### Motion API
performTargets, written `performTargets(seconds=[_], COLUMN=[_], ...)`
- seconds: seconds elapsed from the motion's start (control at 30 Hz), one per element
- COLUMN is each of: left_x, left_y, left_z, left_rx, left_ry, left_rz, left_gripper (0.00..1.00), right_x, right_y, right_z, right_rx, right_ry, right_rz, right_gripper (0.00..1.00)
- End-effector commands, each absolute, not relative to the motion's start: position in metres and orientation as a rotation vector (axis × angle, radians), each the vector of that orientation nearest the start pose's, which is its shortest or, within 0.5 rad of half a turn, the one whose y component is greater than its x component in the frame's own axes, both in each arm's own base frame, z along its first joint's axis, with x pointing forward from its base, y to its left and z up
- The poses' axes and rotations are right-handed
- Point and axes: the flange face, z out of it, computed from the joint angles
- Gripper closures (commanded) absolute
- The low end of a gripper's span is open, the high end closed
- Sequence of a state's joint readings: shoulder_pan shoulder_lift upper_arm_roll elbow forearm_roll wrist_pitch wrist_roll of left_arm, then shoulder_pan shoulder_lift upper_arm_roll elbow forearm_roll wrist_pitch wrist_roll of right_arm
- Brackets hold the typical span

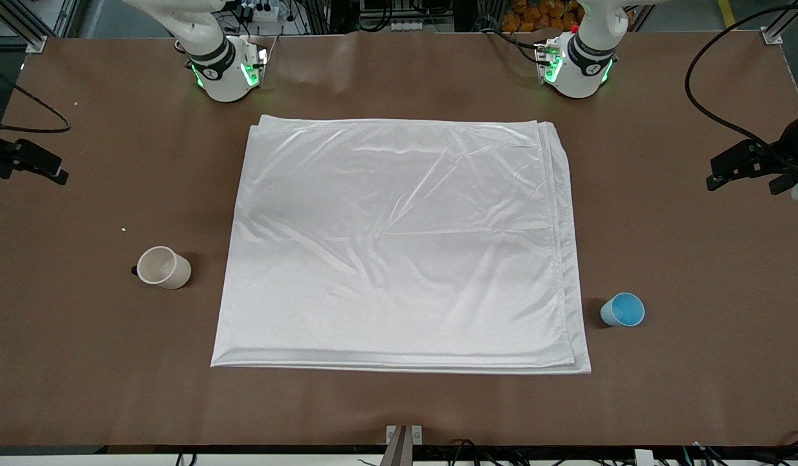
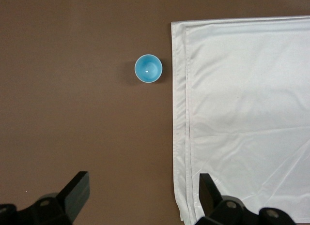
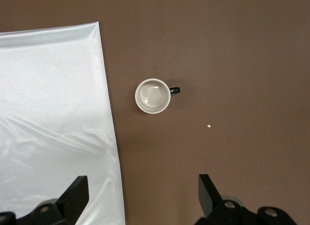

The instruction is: Place blue cup into white mug on cloth

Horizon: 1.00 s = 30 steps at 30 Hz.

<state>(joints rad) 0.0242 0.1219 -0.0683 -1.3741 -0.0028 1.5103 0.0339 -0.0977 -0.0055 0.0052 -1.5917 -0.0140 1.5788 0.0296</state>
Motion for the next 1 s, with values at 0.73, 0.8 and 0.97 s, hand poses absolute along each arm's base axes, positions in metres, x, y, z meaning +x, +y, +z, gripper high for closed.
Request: performTargets(seconds=[0.73, 0.8, 0.97], left_x=[0.585, 0.586, 0.596], left_y=[-0.023, -0.023, -0.023], left_z=[0.644, 0.642, 0.633], left_rx=[-3.165, -3.166, -3.164], left_ry=[0.088, 0.088, 0.087], left_rz=[-0.024, -0.029, -0.053], left_gripper=[0.0, 0.0, 0.0], right_x=[0.545, 0.545, 0.546], right_y=[-0.053, -0.054, -0.054], right_z=[0.618, 0.618, 0.617], right_rx=[-3.141, -3.141, -3.141], right_ry=[0.207, 0.21, 0.21], right_rz=[0.0, 0.0, 0.005], right_gripper=[0.0, 0.0, 0.0])
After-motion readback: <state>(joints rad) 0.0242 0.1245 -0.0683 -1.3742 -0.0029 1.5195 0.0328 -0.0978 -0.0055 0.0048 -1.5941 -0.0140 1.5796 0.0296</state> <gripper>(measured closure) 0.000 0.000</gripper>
